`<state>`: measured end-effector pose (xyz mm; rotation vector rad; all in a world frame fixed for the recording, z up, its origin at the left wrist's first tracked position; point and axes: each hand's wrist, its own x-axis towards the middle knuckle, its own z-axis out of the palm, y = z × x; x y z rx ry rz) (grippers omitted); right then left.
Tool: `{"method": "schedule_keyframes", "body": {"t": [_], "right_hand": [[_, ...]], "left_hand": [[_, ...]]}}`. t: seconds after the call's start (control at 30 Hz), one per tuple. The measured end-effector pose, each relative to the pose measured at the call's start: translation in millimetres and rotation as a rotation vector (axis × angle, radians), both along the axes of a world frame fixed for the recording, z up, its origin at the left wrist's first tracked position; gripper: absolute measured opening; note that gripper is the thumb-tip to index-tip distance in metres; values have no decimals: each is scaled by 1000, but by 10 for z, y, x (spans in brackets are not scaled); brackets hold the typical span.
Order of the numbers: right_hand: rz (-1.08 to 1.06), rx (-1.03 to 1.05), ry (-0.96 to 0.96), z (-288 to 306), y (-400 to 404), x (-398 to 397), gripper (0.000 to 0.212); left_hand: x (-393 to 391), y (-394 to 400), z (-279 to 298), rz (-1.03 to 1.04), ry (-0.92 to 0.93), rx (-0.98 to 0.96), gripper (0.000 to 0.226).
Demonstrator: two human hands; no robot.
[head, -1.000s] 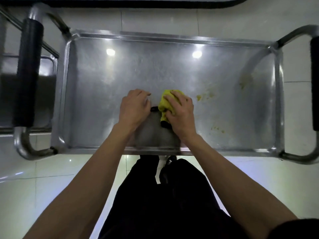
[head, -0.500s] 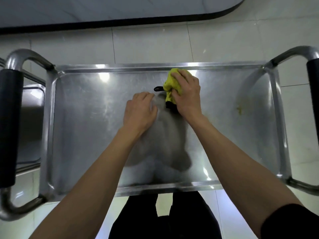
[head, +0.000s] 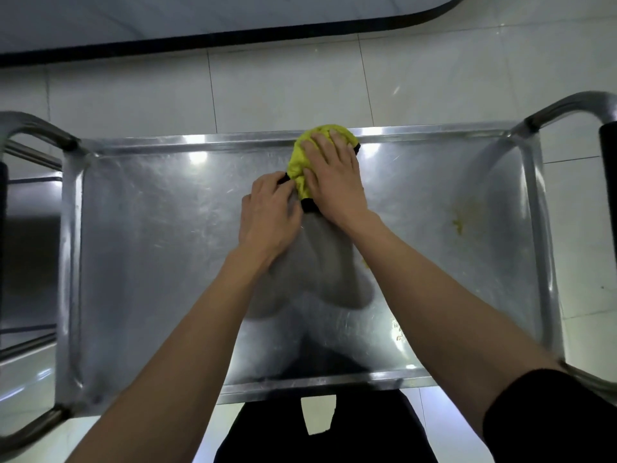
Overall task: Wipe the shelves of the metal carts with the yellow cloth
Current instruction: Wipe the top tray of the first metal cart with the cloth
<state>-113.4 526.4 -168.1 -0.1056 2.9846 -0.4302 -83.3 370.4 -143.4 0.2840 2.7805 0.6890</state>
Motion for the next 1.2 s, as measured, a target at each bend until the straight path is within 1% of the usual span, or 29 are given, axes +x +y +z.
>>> {"method": "schedule_keyframes", "body": {"t": [0.23, 0.33, 0.4, 0.63, 0.73, 0.8, 0.9, 0.97, 1.2], "right_hand": [[-2, -22, 21, -18, 169, 36, 50], [-2, -20, 13, -52, 328, 42, 50], [-20, -23, 17, -54, 504, 46, 49], [-149, -25, 38, -50, 1458, 185, 49], [-194, 1, 51, -50, 1962, 234, 50], [-244, 30, 62, -63, 2336, 276, 51], [-335, 67, 84, -84, 2873, 368, 50], [-372, 79, 95, -101, 3102, 412, 49], [-404, 51, 102, -130, 3122, 440, 50]], "left_hand": [[-4, 111, -86, 7, 54, -37, 38], [30, 237, -94, 24, 74, -57, 37], [31, 386, -83, -7, 87, -75, 39], [-3, 1116, -42, -93, 33, -147, 53], [-16, 1386, -64, -110, 15, -229, 45], [-9, 1512, -113, -71, 7, -273, 41], [2, 1603, -184, -12, 34, -227, 37], [-13, 1627, -221, -19, 63, -224, 35], [-35, 1649, -213, -34, 16, -246, 37]]}}
